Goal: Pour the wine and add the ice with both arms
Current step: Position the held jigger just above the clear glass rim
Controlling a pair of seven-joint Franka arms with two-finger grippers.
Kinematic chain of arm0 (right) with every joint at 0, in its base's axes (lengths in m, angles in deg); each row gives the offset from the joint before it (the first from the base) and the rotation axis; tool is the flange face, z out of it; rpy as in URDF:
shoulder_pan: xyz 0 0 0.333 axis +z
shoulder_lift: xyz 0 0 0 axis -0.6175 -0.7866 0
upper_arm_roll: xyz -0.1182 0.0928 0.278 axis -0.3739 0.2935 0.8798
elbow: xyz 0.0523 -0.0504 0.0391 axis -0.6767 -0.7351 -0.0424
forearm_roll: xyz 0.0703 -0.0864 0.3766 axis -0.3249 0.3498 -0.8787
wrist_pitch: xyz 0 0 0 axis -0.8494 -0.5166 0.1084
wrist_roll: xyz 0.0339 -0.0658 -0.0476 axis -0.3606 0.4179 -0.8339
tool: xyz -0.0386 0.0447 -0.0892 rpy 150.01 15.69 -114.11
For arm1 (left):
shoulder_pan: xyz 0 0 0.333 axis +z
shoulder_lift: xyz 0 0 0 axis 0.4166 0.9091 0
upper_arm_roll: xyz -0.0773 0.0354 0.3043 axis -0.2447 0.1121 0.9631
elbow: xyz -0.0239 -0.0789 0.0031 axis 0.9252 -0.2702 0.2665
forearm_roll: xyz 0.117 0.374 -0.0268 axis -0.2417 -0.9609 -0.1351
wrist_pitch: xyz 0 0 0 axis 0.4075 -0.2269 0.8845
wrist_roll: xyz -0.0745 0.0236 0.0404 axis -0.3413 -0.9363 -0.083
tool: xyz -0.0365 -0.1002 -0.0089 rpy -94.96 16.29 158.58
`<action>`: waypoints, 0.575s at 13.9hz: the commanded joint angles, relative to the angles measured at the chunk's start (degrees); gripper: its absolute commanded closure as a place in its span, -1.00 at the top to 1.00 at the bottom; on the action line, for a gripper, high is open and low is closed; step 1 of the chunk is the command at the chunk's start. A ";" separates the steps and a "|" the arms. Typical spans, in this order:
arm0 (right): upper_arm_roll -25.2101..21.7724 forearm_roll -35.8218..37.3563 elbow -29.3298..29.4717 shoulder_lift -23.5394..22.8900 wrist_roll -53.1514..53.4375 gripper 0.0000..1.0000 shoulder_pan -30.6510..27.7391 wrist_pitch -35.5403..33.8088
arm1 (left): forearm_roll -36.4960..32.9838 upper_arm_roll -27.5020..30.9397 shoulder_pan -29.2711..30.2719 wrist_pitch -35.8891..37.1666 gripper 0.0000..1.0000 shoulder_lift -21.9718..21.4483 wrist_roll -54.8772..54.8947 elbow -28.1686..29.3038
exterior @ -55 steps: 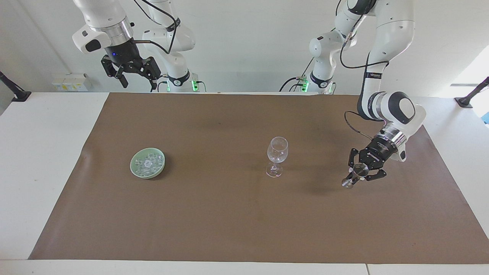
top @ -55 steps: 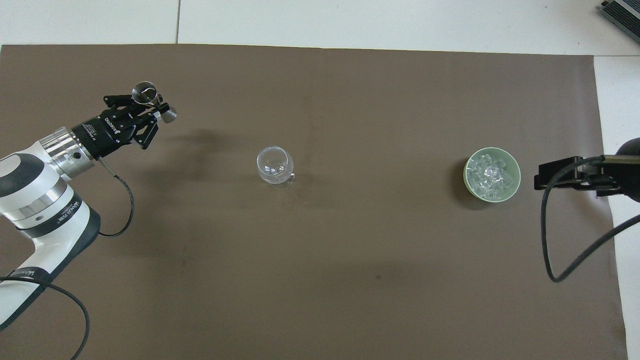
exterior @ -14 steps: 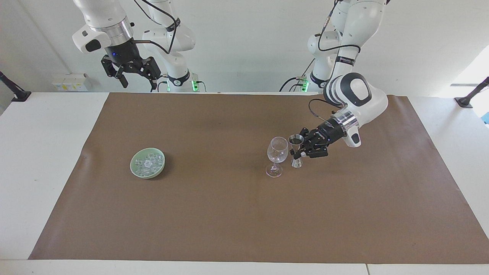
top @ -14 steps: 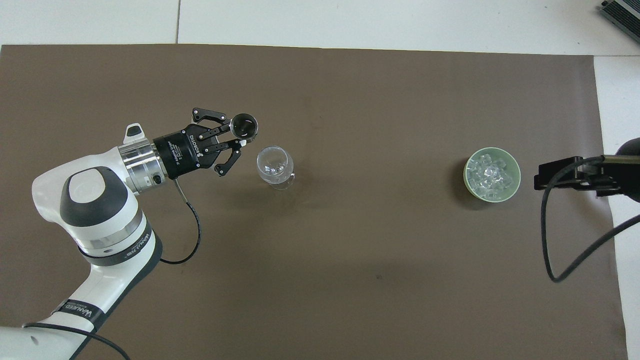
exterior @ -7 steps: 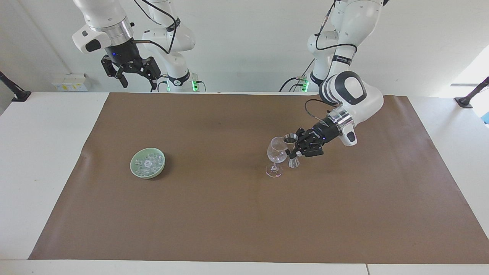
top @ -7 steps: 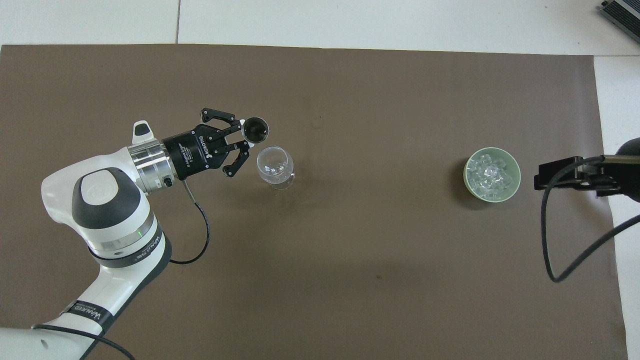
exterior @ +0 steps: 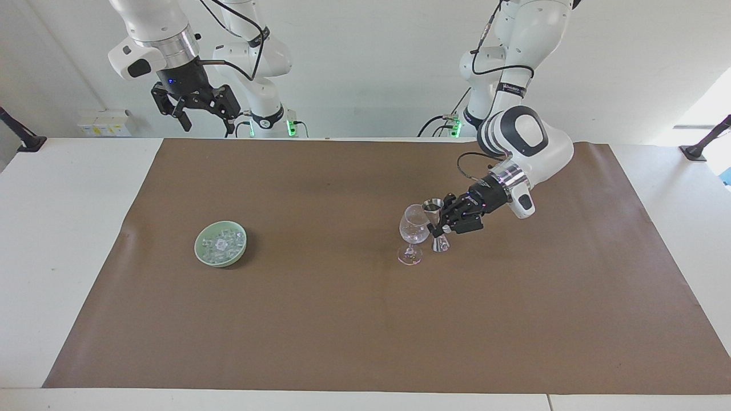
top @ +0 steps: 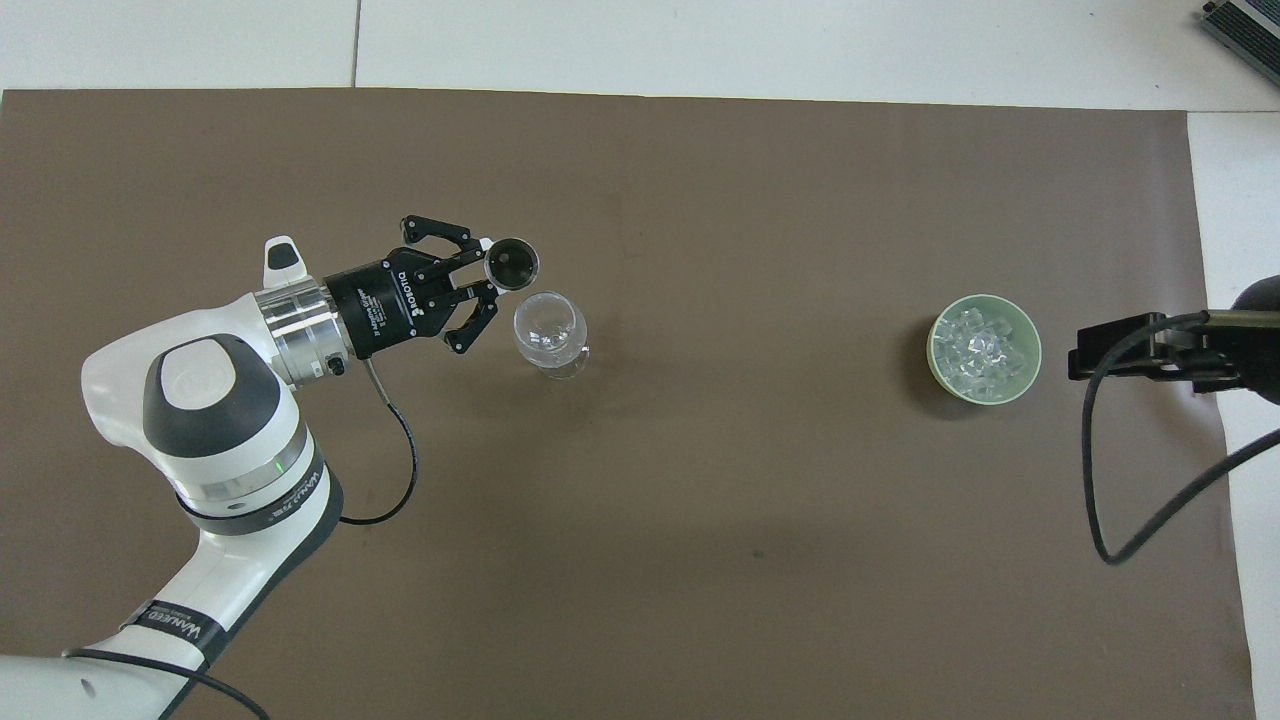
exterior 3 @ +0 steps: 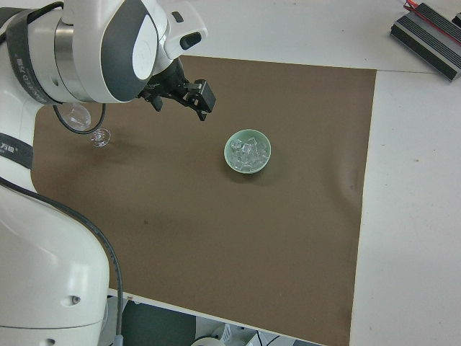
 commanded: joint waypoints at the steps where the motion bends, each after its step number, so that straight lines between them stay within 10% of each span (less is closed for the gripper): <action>1: 0.08 -0.29 -0.14 0.13 -0.93 1.00 -0.17 -0.44 | 1.29 0.61 -1.13 -1.59 -1.00 -0.61 3.44 -0.02; 8: -0.01 -0.29 -0.14 0.13 -0.93 1.00 -0.08 -0.44 | 1.29 0.70 -2.54 -2.56 -1.00 -0.61 9.32 0.07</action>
